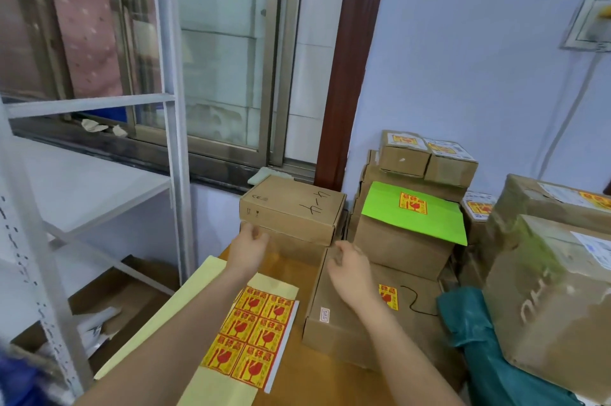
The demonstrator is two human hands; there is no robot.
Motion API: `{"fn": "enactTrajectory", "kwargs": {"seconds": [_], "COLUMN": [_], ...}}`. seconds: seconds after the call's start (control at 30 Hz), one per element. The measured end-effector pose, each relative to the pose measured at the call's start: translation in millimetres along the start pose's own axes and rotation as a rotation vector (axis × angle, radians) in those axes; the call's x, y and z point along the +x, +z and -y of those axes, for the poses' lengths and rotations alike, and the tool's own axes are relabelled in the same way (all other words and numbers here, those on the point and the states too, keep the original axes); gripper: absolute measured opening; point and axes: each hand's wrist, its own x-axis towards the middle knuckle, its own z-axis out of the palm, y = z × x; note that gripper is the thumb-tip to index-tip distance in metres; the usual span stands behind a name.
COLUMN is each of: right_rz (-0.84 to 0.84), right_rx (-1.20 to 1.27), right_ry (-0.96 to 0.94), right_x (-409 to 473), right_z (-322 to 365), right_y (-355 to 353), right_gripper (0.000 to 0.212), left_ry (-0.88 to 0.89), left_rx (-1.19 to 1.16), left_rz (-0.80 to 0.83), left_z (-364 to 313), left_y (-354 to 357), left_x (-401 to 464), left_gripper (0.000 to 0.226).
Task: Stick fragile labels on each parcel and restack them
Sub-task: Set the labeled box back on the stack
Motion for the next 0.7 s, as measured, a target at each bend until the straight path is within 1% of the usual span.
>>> {"fn": "enactTrajectory", "kwargs": {"seconds": [0.07, 0.1, 0.2, 0.27, 0.33, 0.4, 0.47, 0.5, 0.6, 0.7], "right_rz": [-0.016, -0.022, -0.053, -0.058, -0.034, -0.006, 0.001, 0.002, 0.01, 0.016], "right_rx": [0.071, 0.123, 0.243, 0.276, 0.28, 0.277, 0.273, 0.275, 0.32, 0.371], "right_ry": [0.042, 0.065, 0.11, 0.125, 0.156, 0.178, 0.174, 0.167, 0.149, 0.11], "right_x": [15, 23, 42, 53, 59, 61, 63, 64, 65, 61], "right_z": [-1, -2, -5, -7, -7, -8, -10, -10, -8, 0], "right_y": [5, 8, 15, 21, 27, 33, 37, 36, 30, 26], "right_gripper": [0.04, 0.037, 0.03, 0.037, 0.05, 0.059, 0.059, 0.057, 0.047, 0.051], "left_ry": [0.0, 0.004, -0.025, -0.073, -0.104, -0.102, -0.082, -0.086, -0.114, -0.103], "left_rx": [-0.045, -0.08, -0.164, -0.191, -0.19, -0.192, -0.197, -0.213, -0.291, -0.374], "left_rz": [-0.048, -0.079, -0.137, -0.149, -0.149, -0.113, -0.062, -0.054, -0.121, -0.207], "left_z": [-5, -7, -12, -12, -9, -6, -3, -2, -5, -9], "left_y": [3, 4, 7, 7, 9, 10, 10, 11, 9, 5], "left_x": [12, 19, 36, 51, 63, 72, 75, 76, 75, 68], "left_gripper": [0.036, 0.039, 0.059, 0.07, 0.073, 0.066, 0.052, 0.049, 0.048, 0.044]}}
